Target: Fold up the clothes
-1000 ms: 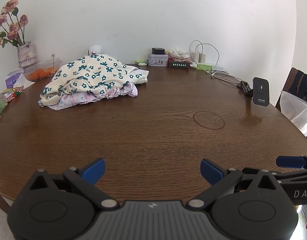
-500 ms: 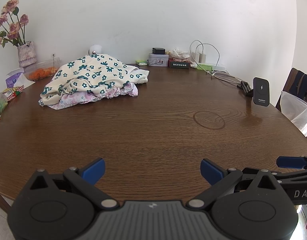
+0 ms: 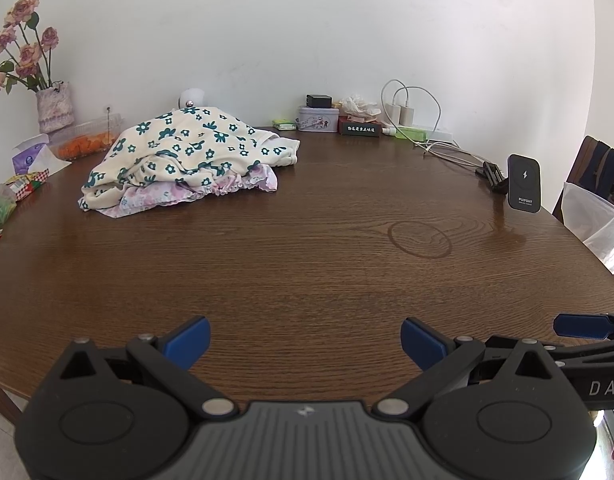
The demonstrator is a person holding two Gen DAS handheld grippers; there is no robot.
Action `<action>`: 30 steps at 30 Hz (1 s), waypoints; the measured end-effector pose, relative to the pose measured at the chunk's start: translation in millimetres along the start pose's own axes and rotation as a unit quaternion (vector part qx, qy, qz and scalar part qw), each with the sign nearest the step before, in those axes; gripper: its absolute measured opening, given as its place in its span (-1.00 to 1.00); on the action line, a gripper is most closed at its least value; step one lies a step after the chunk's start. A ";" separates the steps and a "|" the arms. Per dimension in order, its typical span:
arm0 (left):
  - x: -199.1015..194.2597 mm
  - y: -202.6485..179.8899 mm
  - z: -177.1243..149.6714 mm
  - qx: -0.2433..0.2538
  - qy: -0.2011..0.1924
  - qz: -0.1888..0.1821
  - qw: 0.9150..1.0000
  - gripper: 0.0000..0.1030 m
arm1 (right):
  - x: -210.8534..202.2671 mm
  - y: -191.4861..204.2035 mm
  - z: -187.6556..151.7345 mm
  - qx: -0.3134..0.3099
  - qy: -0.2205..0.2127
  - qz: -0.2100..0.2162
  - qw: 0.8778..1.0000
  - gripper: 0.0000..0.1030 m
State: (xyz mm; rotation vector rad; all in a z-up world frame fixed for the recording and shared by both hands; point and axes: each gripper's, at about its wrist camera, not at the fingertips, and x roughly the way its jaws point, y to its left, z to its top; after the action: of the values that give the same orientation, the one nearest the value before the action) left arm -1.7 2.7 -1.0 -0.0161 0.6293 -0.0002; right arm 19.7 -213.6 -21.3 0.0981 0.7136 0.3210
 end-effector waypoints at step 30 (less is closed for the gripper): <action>61.4 61.1 79.8 -0.039 -0.008 0.000 0.999 0.97 | 76.9 28.3 84.9 -0.052 0.028 0.070 0.996 1.00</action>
State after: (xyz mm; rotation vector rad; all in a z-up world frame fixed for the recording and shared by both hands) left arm 94.7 64.7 26.4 -0.0916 0.6122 0.0244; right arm 122.8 -160.3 0.1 0.0405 0.7462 0.4968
